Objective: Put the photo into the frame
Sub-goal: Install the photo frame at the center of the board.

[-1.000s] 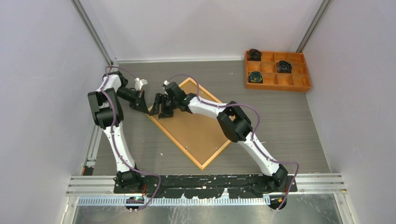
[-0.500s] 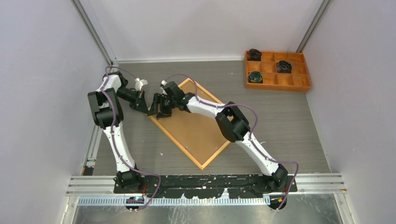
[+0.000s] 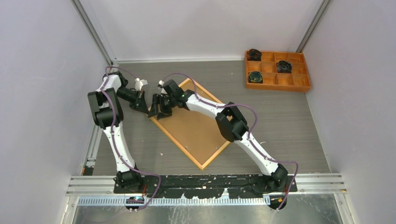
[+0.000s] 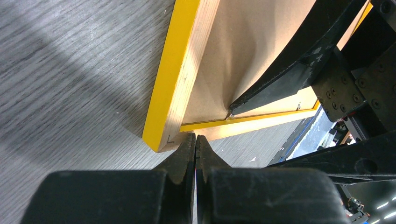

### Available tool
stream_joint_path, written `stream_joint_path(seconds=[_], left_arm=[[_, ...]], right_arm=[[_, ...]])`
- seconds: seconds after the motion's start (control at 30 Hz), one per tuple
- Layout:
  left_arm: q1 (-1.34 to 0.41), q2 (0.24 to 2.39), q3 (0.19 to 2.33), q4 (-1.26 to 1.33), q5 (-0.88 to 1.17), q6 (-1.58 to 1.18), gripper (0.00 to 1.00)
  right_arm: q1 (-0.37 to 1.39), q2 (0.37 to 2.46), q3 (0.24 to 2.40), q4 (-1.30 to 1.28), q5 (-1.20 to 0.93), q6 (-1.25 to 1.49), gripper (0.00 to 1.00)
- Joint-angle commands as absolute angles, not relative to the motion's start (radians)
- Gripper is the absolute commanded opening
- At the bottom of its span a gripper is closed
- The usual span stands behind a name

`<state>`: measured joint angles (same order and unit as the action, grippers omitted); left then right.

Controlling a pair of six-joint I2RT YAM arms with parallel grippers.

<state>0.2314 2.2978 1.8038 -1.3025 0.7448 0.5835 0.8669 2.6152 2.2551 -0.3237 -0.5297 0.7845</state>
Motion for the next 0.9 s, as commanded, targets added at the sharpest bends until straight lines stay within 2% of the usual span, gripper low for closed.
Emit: stream_joint_path(seconds=[0.0,0.23,0.57,0.87], left_arm=[[0.233,2.286,1.791,-1.296,0.717,0.611,0.0],[0.233,2.287,1.788,-1.297,0.717,0.609,0.01],[0.233,2.282,1.783,-1.298,0.718,0.614,0.01],[0.232,2.282,1.781,-1.302,0.719,0.617,0.01]], right_arm=[[0.871,2.627,2.298,-0.402,-0.605,0.739,0.64],[0.878,2.641,2.287,-0.364,-0.607,0.758,0.64],[0.879,2.634,2.273,-0.255,-0.491,0.789,0.64],[0.88,2.637,2.224,-0.289,-0.51,0.765,0.63]])
